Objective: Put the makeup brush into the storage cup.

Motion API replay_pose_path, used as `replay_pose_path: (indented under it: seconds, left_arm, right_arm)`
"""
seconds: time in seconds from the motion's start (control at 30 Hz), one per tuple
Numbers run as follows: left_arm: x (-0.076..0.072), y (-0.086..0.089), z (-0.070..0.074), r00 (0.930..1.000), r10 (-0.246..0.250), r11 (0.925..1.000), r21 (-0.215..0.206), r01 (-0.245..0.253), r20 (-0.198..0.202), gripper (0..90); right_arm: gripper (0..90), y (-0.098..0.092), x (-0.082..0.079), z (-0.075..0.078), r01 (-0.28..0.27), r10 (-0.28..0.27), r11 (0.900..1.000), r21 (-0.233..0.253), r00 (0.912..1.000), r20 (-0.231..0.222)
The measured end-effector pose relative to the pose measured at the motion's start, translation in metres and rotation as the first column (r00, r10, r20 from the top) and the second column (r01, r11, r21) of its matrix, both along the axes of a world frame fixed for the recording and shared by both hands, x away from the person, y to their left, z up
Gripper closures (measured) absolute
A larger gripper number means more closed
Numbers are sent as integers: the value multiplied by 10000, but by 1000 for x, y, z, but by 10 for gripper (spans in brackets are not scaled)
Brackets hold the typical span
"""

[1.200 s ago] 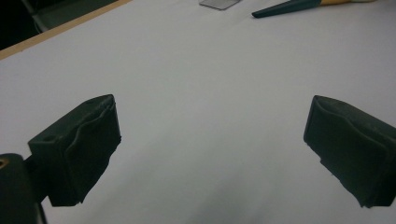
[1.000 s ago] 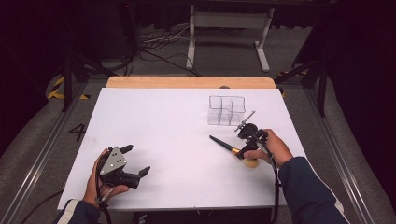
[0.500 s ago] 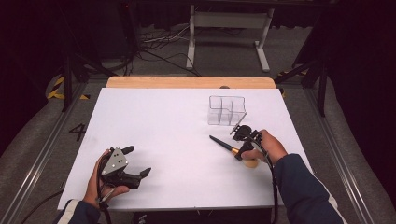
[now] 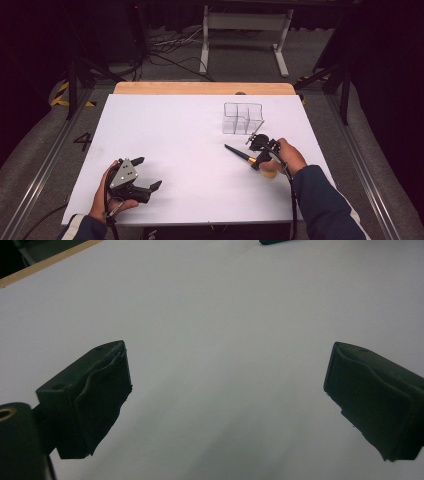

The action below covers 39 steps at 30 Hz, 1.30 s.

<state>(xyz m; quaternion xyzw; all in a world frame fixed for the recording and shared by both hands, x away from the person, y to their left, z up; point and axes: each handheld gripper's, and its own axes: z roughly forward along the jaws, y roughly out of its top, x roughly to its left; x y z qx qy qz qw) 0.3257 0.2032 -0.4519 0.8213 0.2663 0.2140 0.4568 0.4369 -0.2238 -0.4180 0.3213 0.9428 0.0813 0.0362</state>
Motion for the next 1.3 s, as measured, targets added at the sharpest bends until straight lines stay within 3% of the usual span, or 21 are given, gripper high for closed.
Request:
replay_pose_path:
  seconds: [0.27, 0.4, 0.43, 0.47, 0.5, 0.53, 0.63, 0.8, 0.83, 0.87, 0.9, 0.97, 1.0, 1.03, 1.07, 1.1, 1.17, 1.23, 1.27, 1.3]
  left_arm:
    - [0, -2, 1, 9995, 250, 9995, 175, -253, 177, 62]
    - [-2, -4, 4, 9950, 499, 9976, 440, -539, 860, 79]
    - [-2, -4, 4, 9950, 499, 9976, 440, -539, 860, 82]
    - [-3, -8, 5, 9923, 533, 9961, 637, -607, 1122, 83]
    - [-3, -8, 5, 9923, 533, 9961, 637, -607, 1122, 83]
    - [-3, -13, 7, 9890, 431, 9946, 876, -559, 1418, 83]
    - [-2, -24, 9, 9849, 199, 9920, 1196, -409, 1719, 83]
    - [9, -51, 14, 9721, -638, 9844, 1743, 241, 2259, 90]
    - [12, -59, 15, 9670, -937, 9792, 1977, 465, 2368, 98]
    - [12, -59, 15, 9670, -937, 9792, 1977, 465, 2368, 116]
    - [13, -66, 14, 9616, -1147, 9741, 2183, 596, 2492, 116]
    - [16, -80, 14, 9483, -1524, 9636, 2550, 799, 2785, 114]
    - [17, -93, 13, 9335, -1856, 9492, 3015, 896, 3067, 129]
    - [18, -100, 12, 9260, -1966, 9439, 3178, 898, 3222, 128]
    - [18, -100, 12, 9260, -1966, 9439, 3178, 898, 3222, 141]
    - [18, -105, 12, 9198, -2126, 9373, 3348, 966, 3299, 141]
    - [17, -116, 11, 9014, -2372, 9258, 3653, 969, 3622, 138]
    - [15, -124, 10, 8891, -2438, 9185, 3864, 835, 3873, 164]
    - [15, -127, 11, 8762, -2644, 9103, 4044, 887, 4030, 173]
    - [14, -129, 11, 8710, -2689, 9102, 4041, 902, 4112, 208]
  right_arm:
    - [645, -16, 0, 2, 555, -582, 9909, 1227, 9981, 189]
    - [646, -22, -2, 4, 691, -745, 9815, 1788, 9969, 240]
    - [646, -22, -2, 4, 691, -745, 9815, 1788, 9969, 240]
    - [646, -26, -3, 4, 814, -878, 9708, 2255, 9960, 187]
    - [646, -27, -4, 4, 860, -921, 9672, 2389, 9956, 146]
    - [646, -28, -4, 4, 870, -947, 9638, 2520, 9953, 185]
    - [646, -28, -6, 6, 932, -1015, 9450, 3136, 9948, 103]
    - [646, -21, -7, 11, 861, -966, 9211, 3797, 9953, 88]
    - [646, -18, -8, 13, 869, -985, 9149, 3941, 9951, 93]
    - [646, -18, -8, 13, 869, -985, 9149, 3941, 9951, 93]
    - [646, -15, -9, 16, 830, -936, 9051, 4169, 9956, 50]
    - [646, -7, -10, 20, 701, -837, 8978, 4349, 9964, 121]
    - [647, 1, -11, 25, 745, -933, 8869, 4559, 9955, 188]
    - [647, 3, -12, 26, 740, -941, 8842, 4612, 9954, 207]
    - [647, 3, -12, 26, 740, -941, 8842, 4612, 9954, 207]
    - [647, 7, -12, 28, 680, -868, 8777, 4744, 9961, 178]
    - [647, 12, -14, 29, 585, -737, 8655, 4975, 9972, 111]
    - [647, 19, -16, 30, 457, -517, 8589, 5101, 9987, -25]
    - [646, 22, -17, 30, 409, -458, 8584, 5113, 9989, -29]
    - [647, 24, -18, 29, 366, -422, 8609, 5075, 9991, -5]
